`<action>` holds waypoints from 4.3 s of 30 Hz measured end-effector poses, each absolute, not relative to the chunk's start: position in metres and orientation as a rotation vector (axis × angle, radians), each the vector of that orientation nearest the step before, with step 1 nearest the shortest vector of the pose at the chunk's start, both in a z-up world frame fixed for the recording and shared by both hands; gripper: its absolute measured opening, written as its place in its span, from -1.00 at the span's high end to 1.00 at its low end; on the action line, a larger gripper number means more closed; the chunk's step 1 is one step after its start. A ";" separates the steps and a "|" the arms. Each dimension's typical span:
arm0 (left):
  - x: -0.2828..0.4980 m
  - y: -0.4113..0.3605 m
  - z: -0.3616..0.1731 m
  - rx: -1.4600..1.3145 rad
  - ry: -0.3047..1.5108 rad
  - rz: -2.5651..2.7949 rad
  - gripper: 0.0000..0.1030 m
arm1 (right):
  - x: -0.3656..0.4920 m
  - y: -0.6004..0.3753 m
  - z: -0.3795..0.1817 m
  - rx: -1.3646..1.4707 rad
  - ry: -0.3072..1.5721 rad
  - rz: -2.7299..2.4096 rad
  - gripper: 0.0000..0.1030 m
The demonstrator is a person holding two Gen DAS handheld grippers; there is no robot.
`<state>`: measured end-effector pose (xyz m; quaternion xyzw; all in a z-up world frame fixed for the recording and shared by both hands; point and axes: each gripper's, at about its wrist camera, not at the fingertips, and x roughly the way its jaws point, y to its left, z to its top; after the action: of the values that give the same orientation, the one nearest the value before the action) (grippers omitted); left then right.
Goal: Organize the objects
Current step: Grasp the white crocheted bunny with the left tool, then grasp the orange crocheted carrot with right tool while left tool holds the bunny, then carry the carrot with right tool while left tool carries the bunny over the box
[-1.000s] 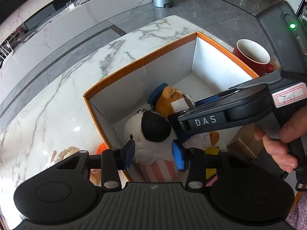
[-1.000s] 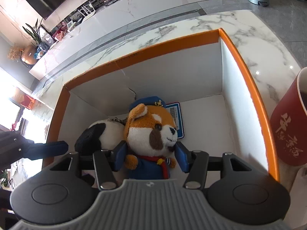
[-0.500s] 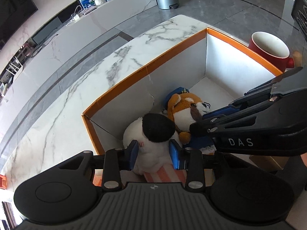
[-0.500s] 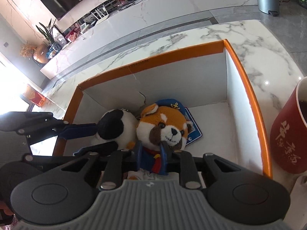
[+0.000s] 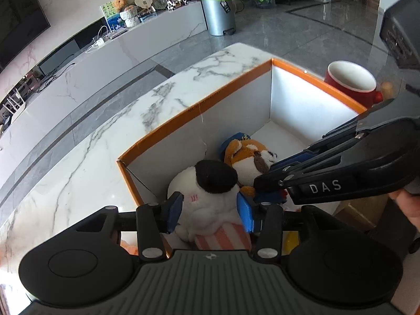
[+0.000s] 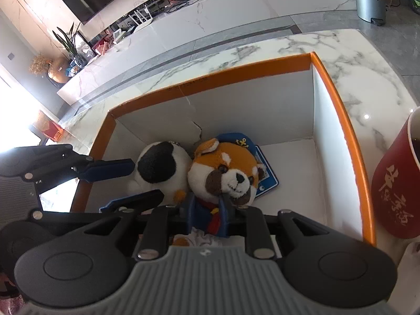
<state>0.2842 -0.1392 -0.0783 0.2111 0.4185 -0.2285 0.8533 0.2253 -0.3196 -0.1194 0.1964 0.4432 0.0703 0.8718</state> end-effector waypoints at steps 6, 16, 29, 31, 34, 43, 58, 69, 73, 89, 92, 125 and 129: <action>0.271 -0.099 -0.039 0.293 0.821 -0.475 -0.14 | 0.211 -0.324 -0.096 0.434 0.813 0.130 0.35; 0.273 0.007 -0.010 0.103 0.837 -0.239 -0.18 | 0.203 -0.255 -0.022 0.280 0.721 0.291 0.35; 0.267 0.078 -0.058 -0.100 0.931 -0.224 -0.15 | 0.269 -0.128 -0.044 -0.175 0.928 0.359 0.48; 0.269 0.083 -0.065 -0.136 0.935 -0.225 -0.14 | 0.284 -0.119 -0.057 -0.253 0.954 0.326 0.58; 0.274 0.089 -0.073 -0.185 0.941 -0.217 -0.14 | 0.304 -0.111 -0.075 -0.322 0.995 0.297 0.63; 0.288 0.102 -0.086 -0.338 0.952 -0.213 -0.15 | 0.336 -0.098 -0.104 -0.371 1.057 0.272 0.69; 0.300 0.104 -0.102 -0.356 1.044 -0.066 -0.50 | 0.304 -0.067 -0.110 -0.233 1.165 0.531 0.82; 0.309 0.098 -0.126 -0.344 1.125 -0.110 -0.53 | 0.309 -0.076 -0.106 -0.586 1.141 0.420 0.27; 0.304 0.103 -0.123 -0.325 1.135 -0.124 -0.46 | 0.310 -0.071 -0.118 -0.766 1.137 0.394 0.15; 0.277 0.112 -0.116 -0.223 1.179 -0.163 -0.45 | 0.320 -0.062 -0.154 -0.957 1.229 0.381 0.16; 0.272 0.107 -0.115 -0.191 1.181 -0.175 -0.43 | 0.311 -0.063 -0.139 -0.920 1.199 0.413 0.17; 0.253 -0.018 0.006 -0.102 0.974 -0.435 -0.28 | 0.233 -0.243 -0.048 0.132 1.112 0.280 0.16; 0.264 -0.039 0.001 -0.064 0.982 -0.452 -0.28 | 0.242 -0.251 -0.073 0.214 1.152 0.286 0.16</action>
<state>0.2639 -0.0391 0.0005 -0.0306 0.4673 -0.2151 0.8570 0.2423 -0.2509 -0.0728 0.1005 0.5416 0.1344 0.8237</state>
